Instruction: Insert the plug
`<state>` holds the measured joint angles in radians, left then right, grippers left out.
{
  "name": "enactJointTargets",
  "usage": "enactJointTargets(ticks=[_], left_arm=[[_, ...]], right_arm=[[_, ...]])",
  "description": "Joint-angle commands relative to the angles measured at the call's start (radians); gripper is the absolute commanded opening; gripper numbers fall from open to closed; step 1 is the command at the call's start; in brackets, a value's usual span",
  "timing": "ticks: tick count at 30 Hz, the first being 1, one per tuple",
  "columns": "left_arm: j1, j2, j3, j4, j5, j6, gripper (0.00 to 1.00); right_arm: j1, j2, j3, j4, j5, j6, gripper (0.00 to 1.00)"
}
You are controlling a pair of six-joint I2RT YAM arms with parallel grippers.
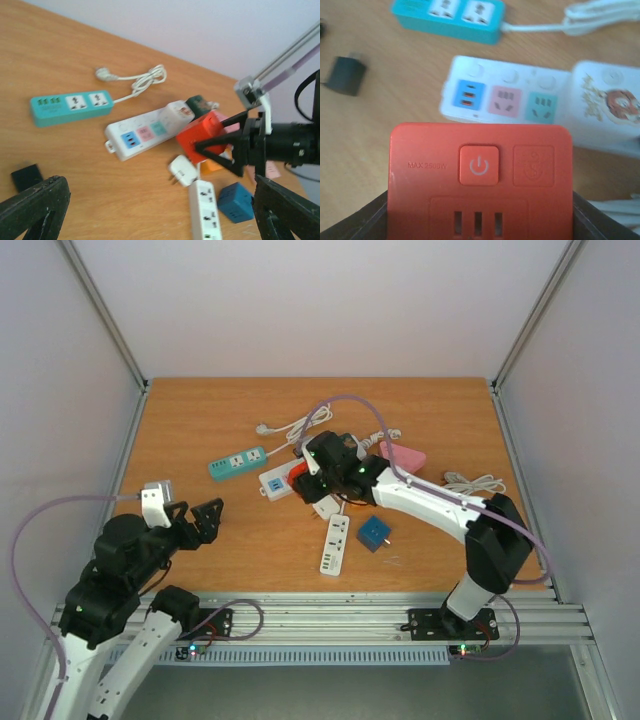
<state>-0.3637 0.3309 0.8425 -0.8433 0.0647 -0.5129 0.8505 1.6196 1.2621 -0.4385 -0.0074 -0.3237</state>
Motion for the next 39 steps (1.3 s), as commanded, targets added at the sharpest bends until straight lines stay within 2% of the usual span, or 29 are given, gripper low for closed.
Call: enactJointTargets(ticks=[1, 4, 18, 39], left_arm=[[0.005, -0.032, -0.068, -0.019, -0.026, 0.060, 0.99], [0.004, -0.038, -0.080, -0.006, -0.019, 0.081, 0.99], [0.007, -0.020, -0.089, 0.019, -0.045, 0.100, 0.99], [0.009, -0.035, -0.094, 0.025, -0.046, 0.099, 0.99]], right_arm=[[-0.037, 0.083, 0.088, -0.035, 0.027, 0.088, 0.27], [-0.041, 0.162, 0.162, -0.078, 0.058, 0.078, 0.27], [-0.047, 0.436, 0.422, -0.139, 0.027, 0.092, 0.28], [-0.047, 0.514, 0.475, -0.216, 0.042, 0.090, 0.29]])
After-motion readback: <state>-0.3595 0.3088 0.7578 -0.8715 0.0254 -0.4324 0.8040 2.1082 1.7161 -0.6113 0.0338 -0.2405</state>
